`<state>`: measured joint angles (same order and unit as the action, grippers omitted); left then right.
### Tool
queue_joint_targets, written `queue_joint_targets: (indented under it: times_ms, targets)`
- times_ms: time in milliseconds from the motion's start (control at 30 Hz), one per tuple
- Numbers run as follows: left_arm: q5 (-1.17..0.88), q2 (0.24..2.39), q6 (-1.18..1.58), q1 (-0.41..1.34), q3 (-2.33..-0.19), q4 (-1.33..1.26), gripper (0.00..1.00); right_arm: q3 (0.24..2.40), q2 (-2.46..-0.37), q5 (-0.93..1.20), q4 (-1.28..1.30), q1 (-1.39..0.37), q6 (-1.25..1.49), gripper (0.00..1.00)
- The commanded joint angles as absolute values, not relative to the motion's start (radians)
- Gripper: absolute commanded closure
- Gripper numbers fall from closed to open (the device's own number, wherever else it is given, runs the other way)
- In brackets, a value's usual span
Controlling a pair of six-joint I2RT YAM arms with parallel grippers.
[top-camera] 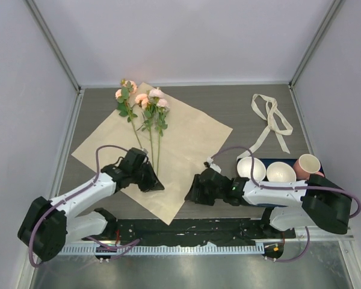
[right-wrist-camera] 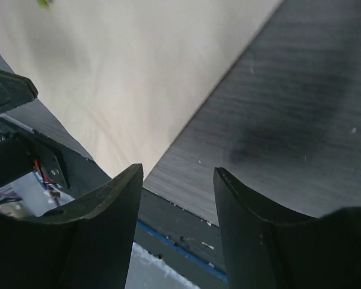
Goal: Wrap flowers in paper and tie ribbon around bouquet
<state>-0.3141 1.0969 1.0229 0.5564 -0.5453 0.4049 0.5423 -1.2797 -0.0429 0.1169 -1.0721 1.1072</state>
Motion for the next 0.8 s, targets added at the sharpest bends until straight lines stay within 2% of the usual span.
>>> queue_joint_targets:
  times_ms: [0, 200, 367, 500, 767]
  targets:
    - [-0.143, 1.159, 1.084, 0.653, -0.514, 0.433, 0.99, 0.480, -1.270, 0.015, -0.041, -1.118, 1.480, 0.44]
    - [-0.052, 1.244, 1.121, 0.704, -0.508, 0.445, 1.00, 0.551, -1.391, -0.043, -0.014, -1.180, 1.560, 0.43]
    - [-0.009, 1.232, 1.163, 0.727, -0.457, 0.405, 1.00, 0.499, -1.430, -0.064, -0.078, -1.193, 1.673, 0.42]
    - [-0.008, 1.215, 1.184, 0.733, -0.422, 0.384, 1.00, 0.512, -1.463, -0.109, -0.083, -1.203, 1.678, 0.40]
    - [-0.009, 1.172, 1.190, 0.732, -0.376, 0.365, 1.00, 0.548, -1.569, -0.066, -0.241, -1.213, 1.651, 0.37]
